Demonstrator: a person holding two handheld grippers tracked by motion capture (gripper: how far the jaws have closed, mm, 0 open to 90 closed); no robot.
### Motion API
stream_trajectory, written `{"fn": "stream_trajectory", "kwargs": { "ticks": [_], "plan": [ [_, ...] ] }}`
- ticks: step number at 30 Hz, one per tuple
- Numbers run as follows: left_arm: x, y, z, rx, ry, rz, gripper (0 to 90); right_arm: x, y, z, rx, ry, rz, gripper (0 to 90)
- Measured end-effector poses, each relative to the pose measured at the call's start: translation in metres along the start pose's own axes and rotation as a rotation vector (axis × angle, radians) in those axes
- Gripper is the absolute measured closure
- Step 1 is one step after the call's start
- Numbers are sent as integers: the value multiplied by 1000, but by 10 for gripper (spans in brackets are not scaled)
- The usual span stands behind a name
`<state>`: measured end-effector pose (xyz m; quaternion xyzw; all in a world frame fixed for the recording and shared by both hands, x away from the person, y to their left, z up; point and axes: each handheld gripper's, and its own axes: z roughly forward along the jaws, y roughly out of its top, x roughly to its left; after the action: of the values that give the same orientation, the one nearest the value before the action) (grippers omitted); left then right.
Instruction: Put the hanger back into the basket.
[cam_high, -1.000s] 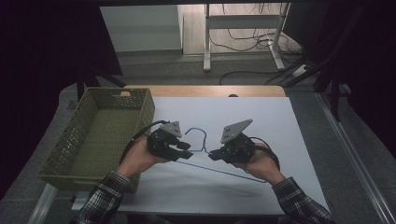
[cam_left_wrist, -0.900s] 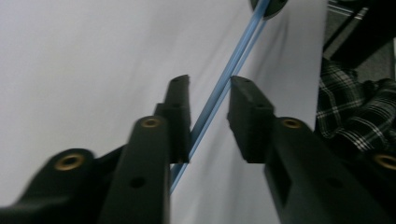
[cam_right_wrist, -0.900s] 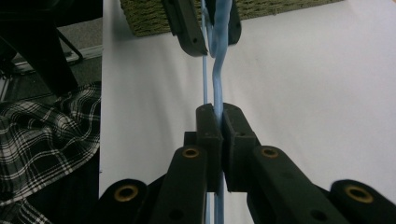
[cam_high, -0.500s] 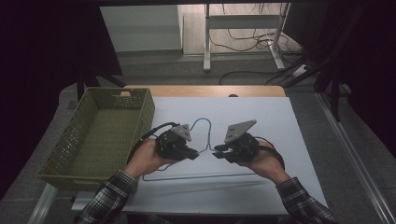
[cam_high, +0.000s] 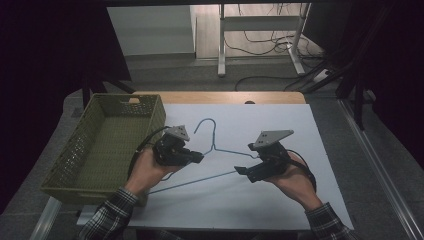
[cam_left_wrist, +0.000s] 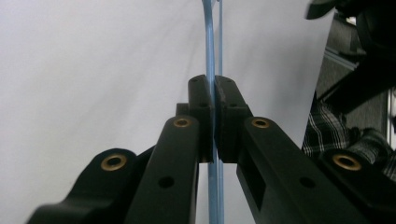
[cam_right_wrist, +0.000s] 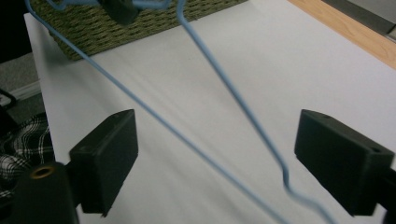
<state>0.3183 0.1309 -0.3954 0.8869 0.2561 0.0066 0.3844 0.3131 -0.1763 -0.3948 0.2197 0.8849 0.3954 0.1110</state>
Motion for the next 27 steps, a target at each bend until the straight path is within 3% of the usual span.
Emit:
{"fn": "stream_trajectory", "kwargs": {
  "ticks": [3, 18, 27],
  "plan": [
    [4, -1, -9, -20, 23, -30, 875, 0, -6, -6, -5, -7, 29, 97],
    [17, 4, -57, -86, 149, -90, 875, 1, -33, -28, -60, -23, 117, 45],
    [40, -13, -91, -120, 245, -149, 875, 0, -53, -29, -69, -25, 173, 35]
  ]
}}
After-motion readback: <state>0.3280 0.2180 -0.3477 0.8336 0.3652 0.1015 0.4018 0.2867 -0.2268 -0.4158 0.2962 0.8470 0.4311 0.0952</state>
